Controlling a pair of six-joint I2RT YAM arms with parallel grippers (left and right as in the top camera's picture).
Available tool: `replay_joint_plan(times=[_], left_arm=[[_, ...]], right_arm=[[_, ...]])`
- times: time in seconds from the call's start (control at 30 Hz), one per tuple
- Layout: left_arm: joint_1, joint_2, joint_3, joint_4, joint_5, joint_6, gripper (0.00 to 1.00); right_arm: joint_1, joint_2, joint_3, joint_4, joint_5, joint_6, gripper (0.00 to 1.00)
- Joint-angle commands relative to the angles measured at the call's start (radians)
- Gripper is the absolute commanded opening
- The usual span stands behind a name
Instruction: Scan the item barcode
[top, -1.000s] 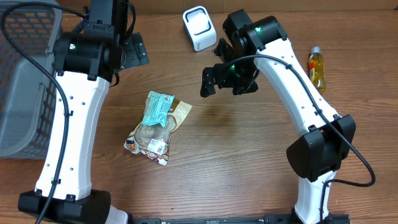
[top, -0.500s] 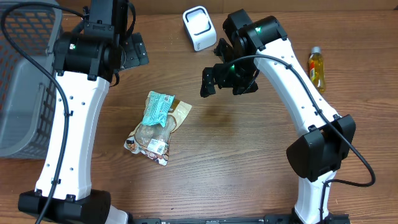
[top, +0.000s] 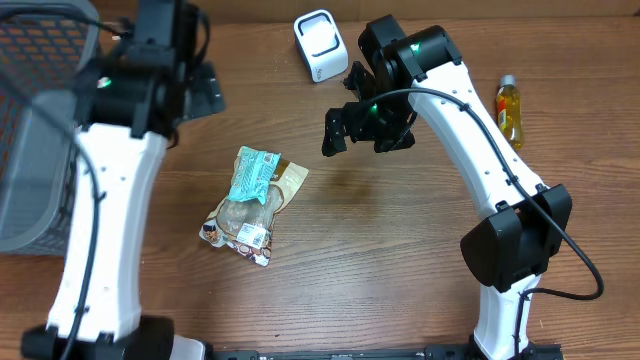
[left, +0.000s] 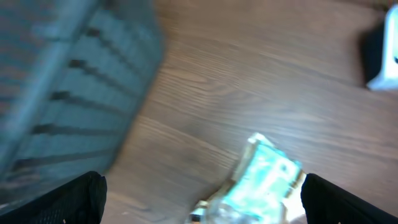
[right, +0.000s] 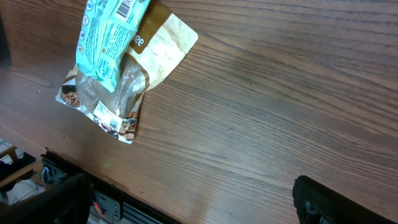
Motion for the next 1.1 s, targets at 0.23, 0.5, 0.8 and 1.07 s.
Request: replay_joint_plan(times=[0.23, 0.5, 0.8, 1.07], left_arm=[[0.196, -0.164, 0.031, -0.073, -0.054, -0.029, 1.00], [0.208, -0.150, 0.030, -0.099, -0.056, -0.029, 1.00], [0.208, -0.150, 0.030, -0.099, -0.056, -0.029, 1.00], [0.208, -0.150, 0.030, -0.099, -0.056, -0.029, 1.00]], right_arm=[[-0.001, -0.042, 0.021, 0.001, -0.005, 0.002, 1.00], [-0.001, -0.042, 0.021, 0.001, -0.005, 0.002, 1.00], [-0.001, -0.042, 0.021, 0.001, -0.005, 0.002, 1.00], [-0.001, -0.042, 0.021, 0.001, -0.005, 0.002, 1.00]])
